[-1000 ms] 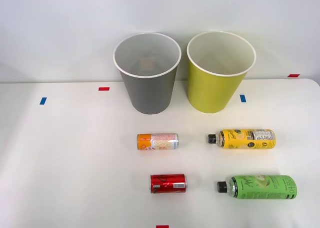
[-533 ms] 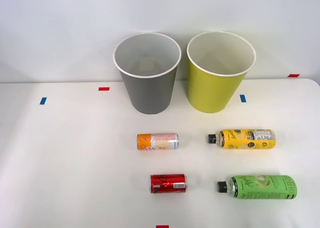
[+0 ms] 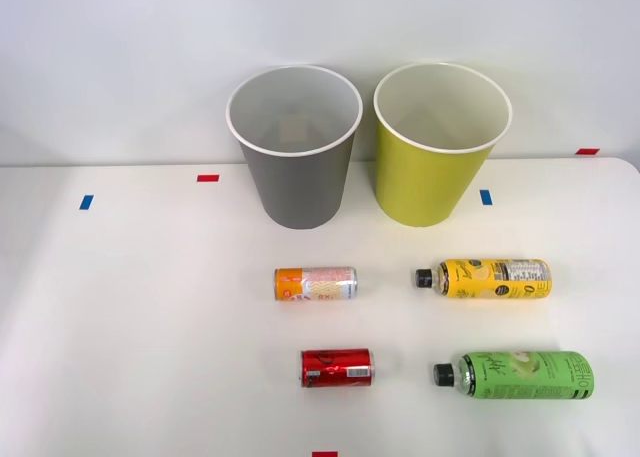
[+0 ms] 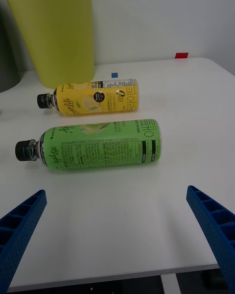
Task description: Put cans in the gray bin, plastic bottles in the light green bin
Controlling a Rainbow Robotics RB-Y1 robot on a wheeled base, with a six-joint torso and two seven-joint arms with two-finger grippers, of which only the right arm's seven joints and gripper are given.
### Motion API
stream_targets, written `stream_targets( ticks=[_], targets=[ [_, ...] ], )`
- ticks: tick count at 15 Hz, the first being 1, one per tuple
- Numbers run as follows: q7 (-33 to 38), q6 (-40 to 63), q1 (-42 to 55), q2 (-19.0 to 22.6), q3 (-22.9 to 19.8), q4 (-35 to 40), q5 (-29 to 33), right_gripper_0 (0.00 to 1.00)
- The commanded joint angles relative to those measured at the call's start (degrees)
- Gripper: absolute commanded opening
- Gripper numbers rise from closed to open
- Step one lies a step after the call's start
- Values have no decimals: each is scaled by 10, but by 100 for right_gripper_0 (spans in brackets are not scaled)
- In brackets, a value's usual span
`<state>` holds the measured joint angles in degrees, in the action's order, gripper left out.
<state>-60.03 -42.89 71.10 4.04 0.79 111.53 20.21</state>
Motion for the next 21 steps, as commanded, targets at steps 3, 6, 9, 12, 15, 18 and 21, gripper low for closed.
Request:
stream_targets(
  ticks=[3, 6, 9, 12, 15, 18, 21],
  targets=[
    [0, 0, 0, 0, 0, 0, 0, 100],
    [0, 0, 0, 0, 0, 0, 0, 100],
    [0, 0, 0, 0, 0, 0, 0, 100],
    [0, 0, 0, 0, 0, 0, 0, 100],
    [0, 0, 0, 0, 0, 0, 0, 100],
    [0, 0, 0, 0, 0, 0, 0, 100],
    [0, 0, 0, 0, 0, 0, 0, 100]
  ],
)
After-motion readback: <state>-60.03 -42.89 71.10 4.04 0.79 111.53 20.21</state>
